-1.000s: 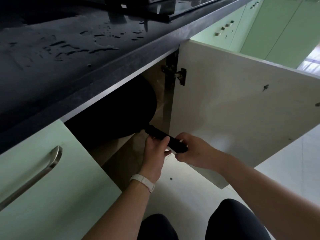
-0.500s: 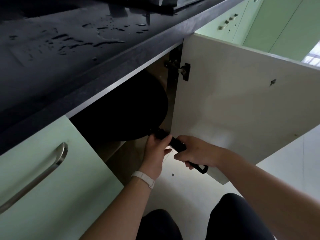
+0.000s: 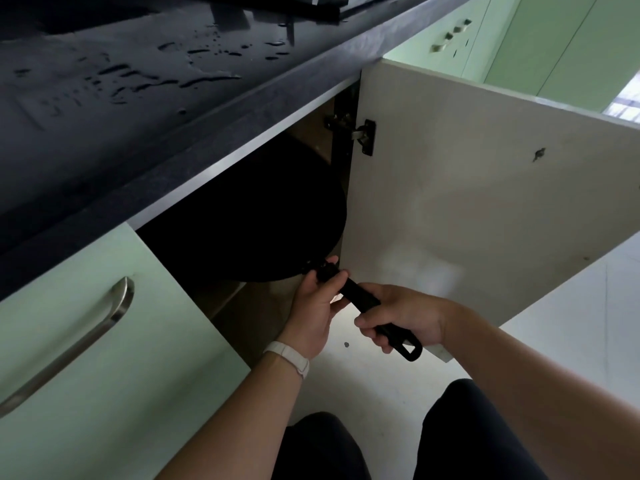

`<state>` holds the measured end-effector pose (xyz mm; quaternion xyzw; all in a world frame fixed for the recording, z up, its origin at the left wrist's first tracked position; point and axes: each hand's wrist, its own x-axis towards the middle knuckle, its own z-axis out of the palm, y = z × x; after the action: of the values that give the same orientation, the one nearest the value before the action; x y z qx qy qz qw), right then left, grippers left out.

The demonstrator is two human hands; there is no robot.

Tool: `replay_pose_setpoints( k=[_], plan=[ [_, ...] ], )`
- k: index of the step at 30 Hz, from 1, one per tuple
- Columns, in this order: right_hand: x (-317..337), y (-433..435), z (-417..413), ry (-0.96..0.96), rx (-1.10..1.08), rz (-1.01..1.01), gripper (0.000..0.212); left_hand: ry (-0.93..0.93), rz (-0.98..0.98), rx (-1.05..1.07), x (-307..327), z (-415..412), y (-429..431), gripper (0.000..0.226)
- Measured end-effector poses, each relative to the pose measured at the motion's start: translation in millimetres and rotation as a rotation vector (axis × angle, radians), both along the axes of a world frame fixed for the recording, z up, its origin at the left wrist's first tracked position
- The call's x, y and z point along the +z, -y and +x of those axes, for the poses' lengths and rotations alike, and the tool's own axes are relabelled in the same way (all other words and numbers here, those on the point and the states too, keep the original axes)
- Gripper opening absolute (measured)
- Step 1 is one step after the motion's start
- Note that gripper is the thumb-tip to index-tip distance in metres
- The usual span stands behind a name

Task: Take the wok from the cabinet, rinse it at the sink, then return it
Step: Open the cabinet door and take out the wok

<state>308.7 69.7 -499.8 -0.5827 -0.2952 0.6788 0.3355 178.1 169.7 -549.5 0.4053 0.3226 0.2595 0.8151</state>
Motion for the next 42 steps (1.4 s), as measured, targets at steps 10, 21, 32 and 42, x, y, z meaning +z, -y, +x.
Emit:
replay_pose_setpoints(
  k=[10, 21, 32, 42],
  plan=[
    [7, 17, -12, 0.141, -0.061, 0.082, 0.027, 0.018, -0.054, 0.01, 10, -4, 19, 0.032],
    [4, 63, -4, 0.201, -0.066, 0.106, 0.027, 0.036, -0.08, -0.04, 10, 2, 59, 0.025],
    [1, 115, 13, 0.246, -0.121, 0.124, 0.022, 0.016, -0.076, -0.092, 16, 23, 102, 0.029],
    [-8, 167, 34, 0.312, -0.107, 0.131, 0.022, 0.019, -0.193, -0.075, 21, 41, 158, 0.029]
  ],
)
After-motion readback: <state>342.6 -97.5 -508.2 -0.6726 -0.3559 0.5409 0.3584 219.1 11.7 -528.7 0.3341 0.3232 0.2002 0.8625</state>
